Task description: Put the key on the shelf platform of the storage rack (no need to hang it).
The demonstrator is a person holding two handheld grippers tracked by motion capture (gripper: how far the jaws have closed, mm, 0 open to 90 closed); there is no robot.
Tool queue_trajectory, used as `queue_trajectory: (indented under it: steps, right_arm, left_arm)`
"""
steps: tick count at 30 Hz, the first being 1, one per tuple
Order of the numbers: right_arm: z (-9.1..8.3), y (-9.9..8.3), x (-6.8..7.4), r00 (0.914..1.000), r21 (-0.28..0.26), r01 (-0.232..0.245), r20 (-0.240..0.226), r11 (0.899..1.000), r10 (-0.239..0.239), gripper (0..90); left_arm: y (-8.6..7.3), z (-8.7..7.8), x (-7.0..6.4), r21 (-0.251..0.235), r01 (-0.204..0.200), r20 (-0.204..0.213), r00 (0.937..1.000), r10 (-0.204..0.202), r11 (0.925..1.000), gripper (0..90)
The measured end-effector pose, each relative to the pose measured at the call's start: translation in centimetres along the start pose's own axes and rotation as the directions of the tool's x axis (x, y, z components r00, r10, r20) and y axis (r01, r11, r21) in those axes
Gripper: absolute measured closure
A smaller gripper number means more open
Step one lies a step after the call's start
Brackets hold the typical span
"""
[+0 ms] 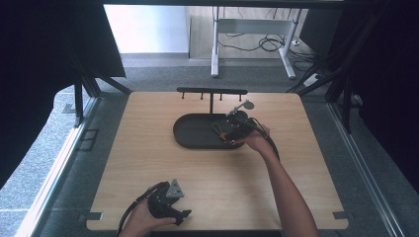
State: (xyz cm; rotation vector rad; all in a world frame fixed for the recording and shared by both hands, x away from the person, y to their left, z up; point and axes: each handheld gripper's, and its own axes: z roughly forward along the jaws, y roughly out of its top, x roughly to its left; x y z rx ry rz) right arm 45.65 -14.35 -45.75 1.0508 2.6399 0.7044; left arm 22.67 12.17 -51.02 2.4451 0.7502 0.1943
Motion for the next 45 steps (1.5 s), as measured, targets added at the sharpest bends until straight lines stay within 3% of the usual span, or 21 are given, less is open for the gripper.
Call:
queue_trajectory:
  steps: [11, 19, 27, 38, 45]
  right_arm:
    - [-3.0, -4.9, 1.0, 0.9992, -0.080, -0.016, -0.037, 0.997, 0.013, 49.0]
    - [-5.4, -10.6, 2.1, 0.9990, -0.134, -0.021, -0.043, 0.991, 0.015, 48.6]
    - [-5.9, -15.7, 2.9, 0.9973, -0.169, -0.052, -0.059, 0.984, 0.043, 48.2]
    - [-5.7, -18.2, 2.7, 0.9948, -0.186, -0.093, -0.060, 0.978, 0.083, 44.5]
    - [-6.7, -18.8, 2.8, 0.9912, -0.233, -0.128, -0.065, 0.964, 0.116, 40.2]
  left_arm:
    - [-0.2, -0.4, 0.5, -0.006, 0.017, -0.020, 0.9996, -0.017, 0.9998, 19.9]
    - [-0.3, -0.9, 0.8, -0.021, 0.030, -0.031, 0.9990, -0.031, 0.9993, 19.9]
    - [-0.5, -1.7, 1.3, -0.058, 0.059, -0.060, 0.9962, -0.062, 0.9966, 19.9]
    - [-0.5, -1.7, 1.4, -0.081, 0.072, -0.079, 0.9937, -0.079, 0.9941, 19.9]
    - [-0.4, -2.3, 1.6, -0.107, 0.087, -0.088, 0.9914, -0.097, 0.9904, 19.9]
